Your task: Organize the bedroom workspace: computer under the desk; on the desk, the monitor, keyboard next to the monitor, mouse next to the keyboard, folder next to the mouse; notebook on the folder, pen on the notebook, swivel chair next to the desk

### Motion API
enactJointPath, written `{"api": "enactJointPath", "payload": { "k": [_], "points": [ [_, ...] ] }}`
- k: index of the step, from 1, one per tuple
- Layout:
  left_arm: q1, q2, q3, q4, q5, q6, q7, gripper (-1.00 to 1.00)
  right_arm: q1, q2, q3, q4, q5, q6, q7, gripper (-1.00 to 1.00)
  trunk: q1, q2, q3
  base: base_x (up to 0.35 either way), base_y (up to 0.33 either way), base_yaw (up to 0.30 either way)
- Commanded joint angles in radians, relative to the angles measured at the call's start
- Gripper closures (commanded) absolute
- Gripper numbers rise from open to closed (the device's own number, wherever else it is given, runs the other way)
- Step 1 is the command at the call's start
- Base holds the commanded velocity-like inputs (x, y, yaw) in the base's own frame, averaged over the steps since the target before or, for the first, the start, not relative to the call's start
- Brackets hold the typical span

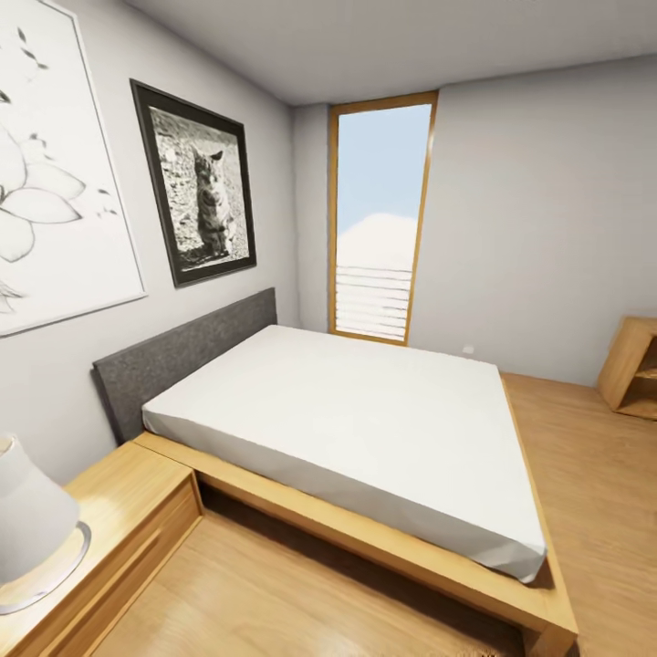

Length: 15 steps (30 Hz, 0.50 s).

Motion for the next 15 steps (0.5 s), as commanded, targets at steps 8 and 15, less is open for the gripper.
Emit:
{"api": "enactJointPath", "payload": {
  "k": [8,15],
  "points": [
    [-0.001,0.0,0.0,0.0,0.002,-0.003,0.0,-1.0,-0.001,0.001,-0.003,0.001,-0.007,-0.005,0.002,-1.0,0.0,-0.001,-0.005,0.0,0.0,-0.27],
    [0.0,0.0,0.0,0.0,0.002,-0.003,0.0,-1.0,-0.001,0.001,-0.003,0.001,-0.007,-0.008,0.002,-1.0,0.0,-0.001,-0.005,0.0,0.0,-0.262]
  ]
}}
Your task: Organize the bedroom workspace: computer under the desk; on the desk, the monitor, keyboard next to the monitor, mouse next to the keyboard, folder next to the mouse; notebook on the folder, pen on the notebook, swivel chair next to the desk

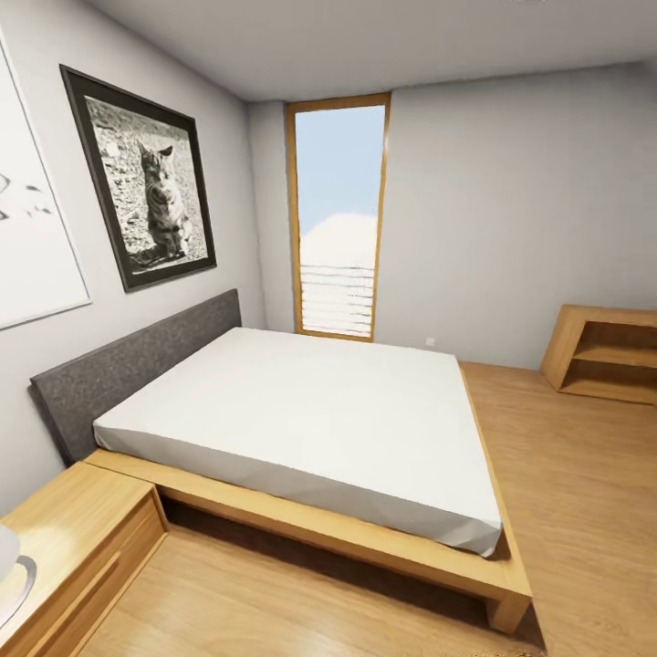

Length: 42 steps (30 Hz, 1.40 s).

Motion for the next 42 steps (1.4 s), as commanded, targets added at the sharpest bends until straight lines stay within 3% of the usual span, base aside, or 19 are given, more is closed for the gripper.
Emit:
{"api": "enactJointPath", "payload": {
  "k": [1,42],
  "points": [
    [-0.001,0.0,0.0,0.0,0.002,-0.003,0.0,-1.0,-0.001,0.001,-0.003,0.001,-0.007,-0.006,0.003,-1.0,0.0,-0.001,-0.001,0.0,0.0,-0.262],
    [-0.001,0.0,0.0,0.0,0.002,-0.002,0.0,-1.0,-0.001,0.001,-0.003,0.001,-0.008,-0.021,0.003,-1.0,0.0,-0.001,-0.001,0.0,0.0,-0.262]
  ]
}}
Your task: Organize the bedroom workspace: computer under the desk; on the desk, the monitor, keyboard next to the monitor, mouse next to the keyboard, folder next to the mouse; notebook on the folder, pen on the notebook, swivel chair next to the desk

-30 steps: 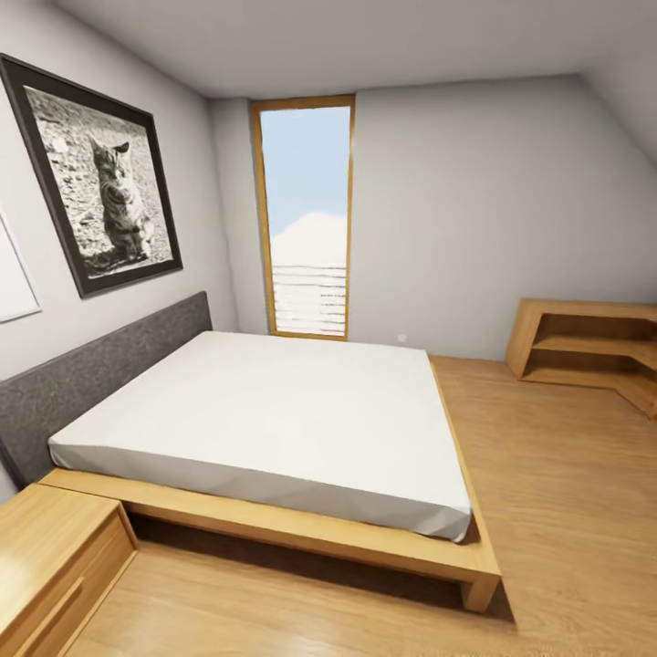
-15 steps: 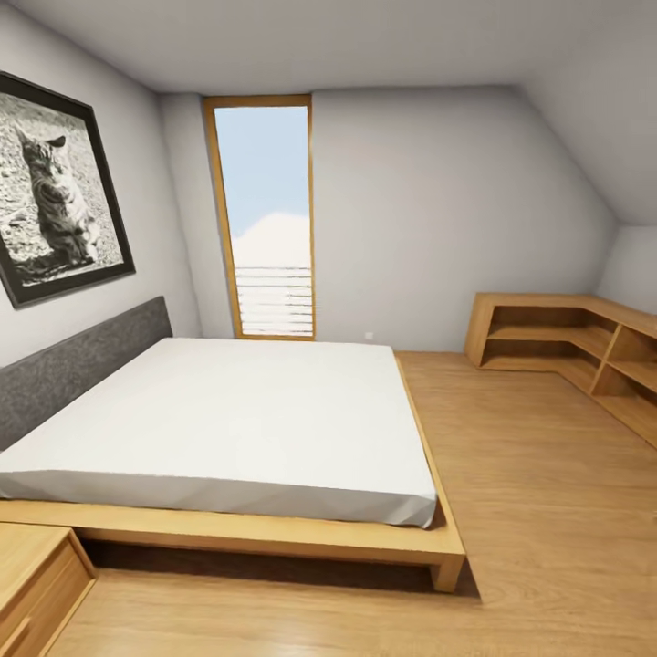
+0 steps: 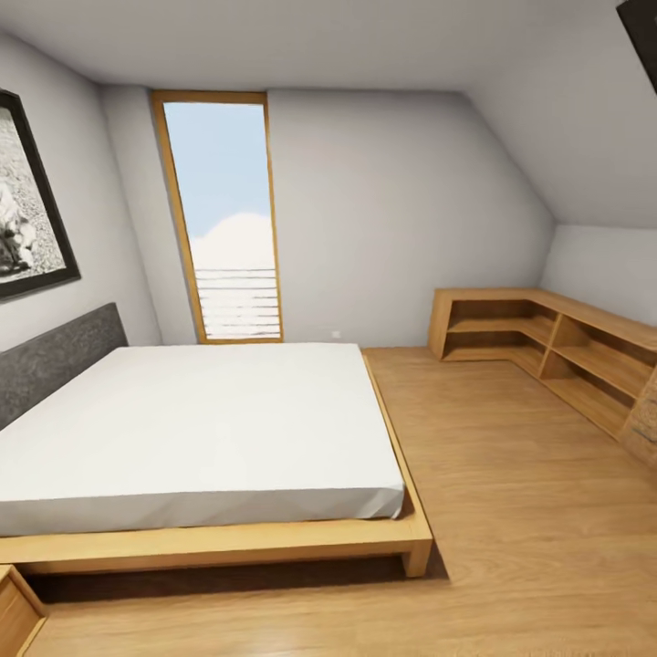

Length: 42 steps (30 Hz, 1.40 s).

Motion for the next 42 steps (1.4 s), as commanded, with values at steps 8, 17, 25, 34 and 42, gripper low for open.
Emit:
{"api": "enactJointPath", "payload": {
  "k": [8,17,25,34,42],
  "points": [
    [0.0,0.0,0.0,0.0,0.002,-0.003,0.001,-1.0,-0.001,0.001,-0.003,0.001,-0.007,-0.003,0.003,-1.0,0.0,-0.001,-0.001,0.0,0.0,-0.262],
    [-0.001,0.0,0.0,0.0,0.002,-0.003,0.001,-1.0,-0.001,0.001,-0.003,0.001,-0.007,-0.003,0.003,-1.0,0.0,-0.001,-0.001,0.0,0.0,-0.262],
    [0.0,0.0,0.0,0.0,0.002,-0.003,0.0,-1.0,-0.001,0.001,-0.003,0.001,-0.007,-0.004,0.003,-1.0,0.0,-0.001,-0.001,0.0,0.0,-0.262],
    [-0.001,0.0,0.0,0.0,0.002,-0.003,0.0,-1.0,-0.001,0.001,-0.003,0.001,-0.007,-0.003,0.003,-1.0,0.0,-0.001,-0.001,0.0,0.0,-0.262],
    [-0.001,0.0,0.0,0.0,0.002,-0.003,0.0,-1.0,-0.001,-0.001,-0.003,0.001,-0.007,-0.002,0.003,-1.0,0.0,-0.001,-0.001,0.0,0.0,-0.262]
  ]
}}
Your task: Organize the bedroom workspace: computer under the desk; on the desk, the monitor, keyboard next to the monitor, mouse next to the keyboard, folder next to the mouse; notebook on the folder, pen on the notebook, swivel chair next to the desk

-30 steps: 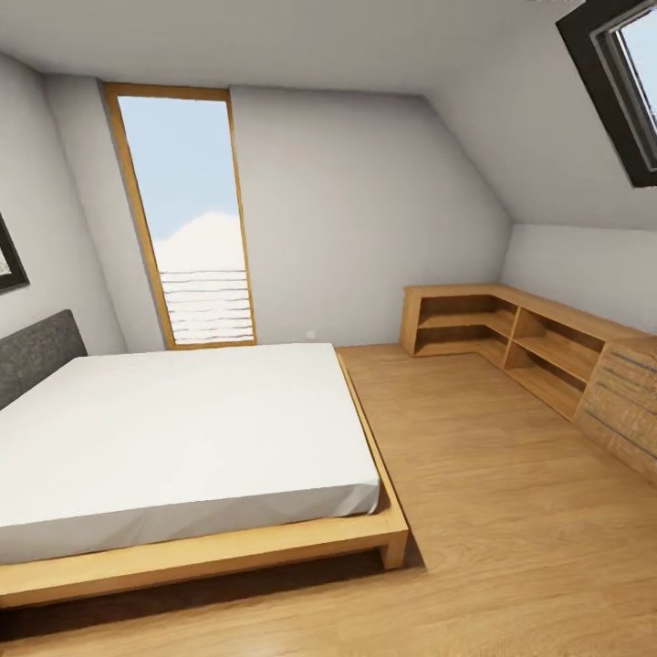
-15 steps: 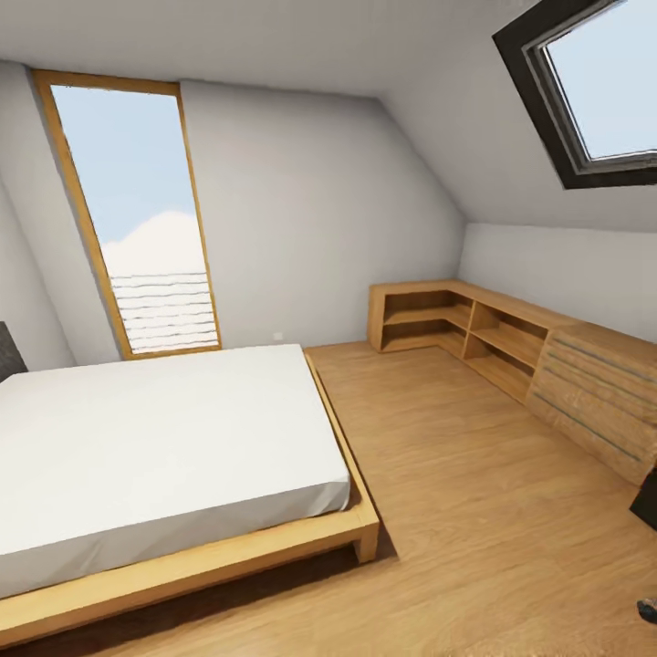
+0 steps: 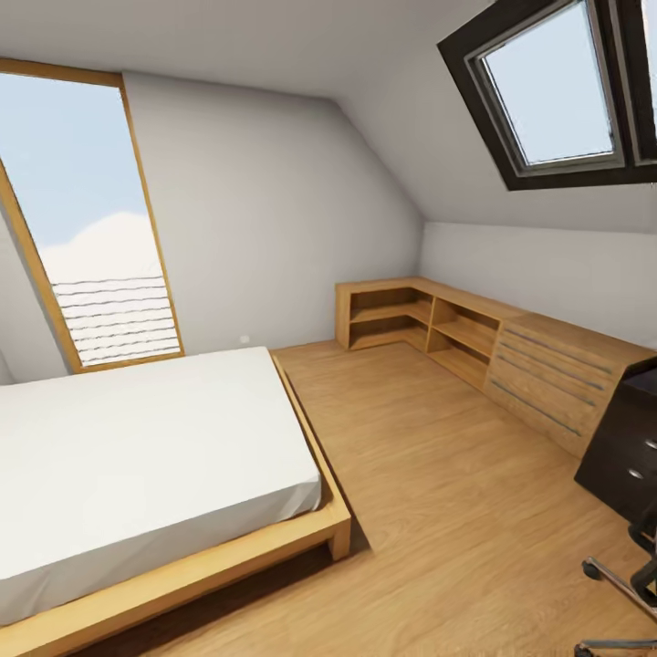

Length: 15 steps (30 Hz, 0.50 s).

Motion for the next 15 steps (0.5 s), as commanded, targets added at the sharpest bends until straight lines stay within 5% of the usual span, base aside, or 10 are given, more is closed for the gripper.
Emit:
{"api": "enactJointPath", "payload": {
  "k": [1,15],
  "points": [
    [0.0,0.0,0.0,0.0,0.002,-0.003,0.0,-1.0,-0.001,0.0,-0.003,0.001,-0.007,-0.003,0.003,-1.0,0.0,-0.001,-0.001,0.0,0.0,-0.262],
    [-0.001,0.0,0.0,0.0,0.002,-0.003,0.0,-1.0,-0.001,-0.001,-0.003,0.0,-0.008,-0.005,0.003,-1.0,0.0,-0.001,-0.001,0.0,0.0,-0.262]
  ]
}}
